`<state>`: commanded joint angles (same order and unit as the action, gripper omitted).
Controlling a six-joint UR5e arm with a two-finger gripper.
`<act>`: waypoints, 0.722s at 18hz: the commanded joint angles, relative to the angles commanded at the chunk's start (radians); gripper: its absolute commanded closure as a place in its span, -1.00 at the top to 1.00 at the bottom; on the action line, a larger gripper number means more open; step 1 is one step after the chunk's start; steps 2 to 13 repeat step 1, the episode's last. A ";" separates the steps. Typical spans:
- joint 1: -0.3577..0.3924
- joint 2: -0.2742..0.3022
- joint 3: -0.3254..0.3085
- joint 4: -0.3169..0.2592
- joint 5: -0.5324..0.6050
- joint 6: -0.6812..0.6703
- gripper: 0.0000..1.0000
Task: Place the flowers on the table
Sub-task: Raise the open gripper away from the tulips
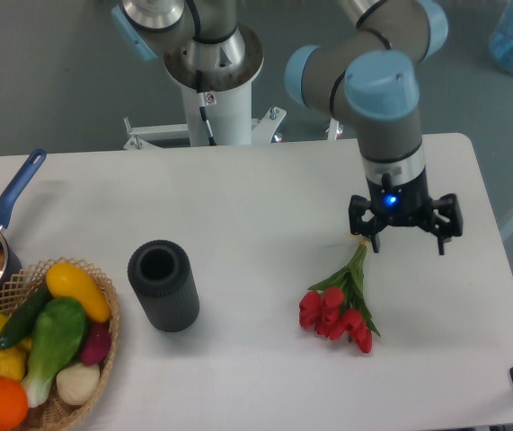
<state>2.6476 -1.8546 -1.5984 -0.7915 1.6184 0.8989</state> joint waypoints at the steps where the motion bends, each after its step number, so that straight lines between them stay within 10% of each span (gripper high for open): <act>1: 0.003 0.003 0.000 0.000 -0.003 0.000 1.00; 13: 0.003 0.003 0.000 0.000 -0.003 0.000 1.00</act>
